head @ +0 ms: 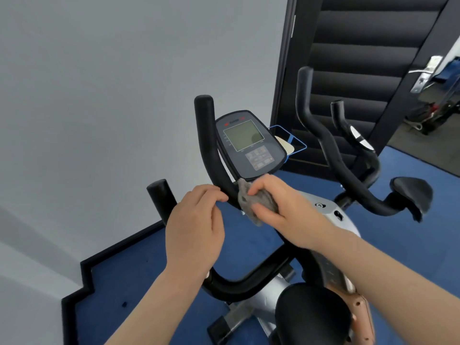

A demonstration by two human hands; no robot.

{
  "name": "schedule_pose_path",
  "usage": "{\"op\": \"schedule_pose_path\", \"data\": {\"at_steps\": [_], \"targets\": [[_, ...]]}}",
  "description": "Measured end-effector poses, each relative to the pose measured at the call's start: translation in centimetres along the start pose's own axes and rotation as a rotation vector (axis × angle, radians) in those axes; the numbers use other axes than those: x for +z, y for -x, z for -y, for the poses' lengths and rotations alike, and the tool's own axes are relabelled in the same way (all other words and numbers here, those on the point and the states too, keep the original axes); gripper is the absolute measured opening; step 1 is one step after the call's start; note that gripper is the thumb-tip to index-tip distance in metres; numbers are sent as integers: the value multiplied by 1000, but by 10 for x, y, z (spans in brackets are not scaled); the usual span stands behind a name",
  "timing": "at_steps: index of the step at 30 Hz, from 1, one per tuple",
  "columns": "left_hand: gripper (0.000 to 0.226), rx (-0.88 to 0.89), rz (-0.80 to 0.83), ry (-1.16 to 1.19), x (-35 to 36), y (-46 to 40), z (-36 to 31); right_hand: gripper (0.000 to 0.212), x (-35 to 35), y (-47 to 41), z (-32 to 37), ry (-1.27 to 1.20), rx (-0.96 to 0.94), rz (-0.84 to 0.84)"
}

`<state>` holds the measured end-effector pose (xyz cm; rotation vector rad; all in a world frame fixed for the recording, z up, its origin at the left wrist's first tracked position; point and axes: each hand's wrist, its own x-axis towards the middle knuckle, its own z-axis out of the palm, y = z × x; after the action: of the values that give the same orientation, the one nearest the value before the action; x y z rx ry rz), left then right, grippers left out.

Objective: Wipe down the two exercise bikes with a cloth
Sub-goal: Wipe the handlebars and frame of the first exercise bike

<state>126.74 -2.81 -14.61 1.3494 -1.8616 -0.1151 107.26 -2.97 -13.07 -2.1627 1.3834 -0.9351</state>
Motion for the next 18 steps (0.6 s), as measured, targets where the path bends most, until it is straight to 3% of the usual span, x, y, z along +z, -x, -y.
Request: {"op": "schedule_pose_path", "data": {"at_steps": [5, 9, 14, 18], "targets": [[30, 17, 7, 3, -1, -1, 1, 22, 21, -16, 17, 4, -40, -13], [29, 2, -6, 17, 0, 2, 1, 22, -6, 18, -6, 11, 71, 46], [29, 16, 5, 1, -1, 0, 2, 26, 9, -14, 13, -8, 61, -64], [28, -6, 6, 7, -1, 0, 0, 28, 0, 19, 0, 32, 63, -72]]}}
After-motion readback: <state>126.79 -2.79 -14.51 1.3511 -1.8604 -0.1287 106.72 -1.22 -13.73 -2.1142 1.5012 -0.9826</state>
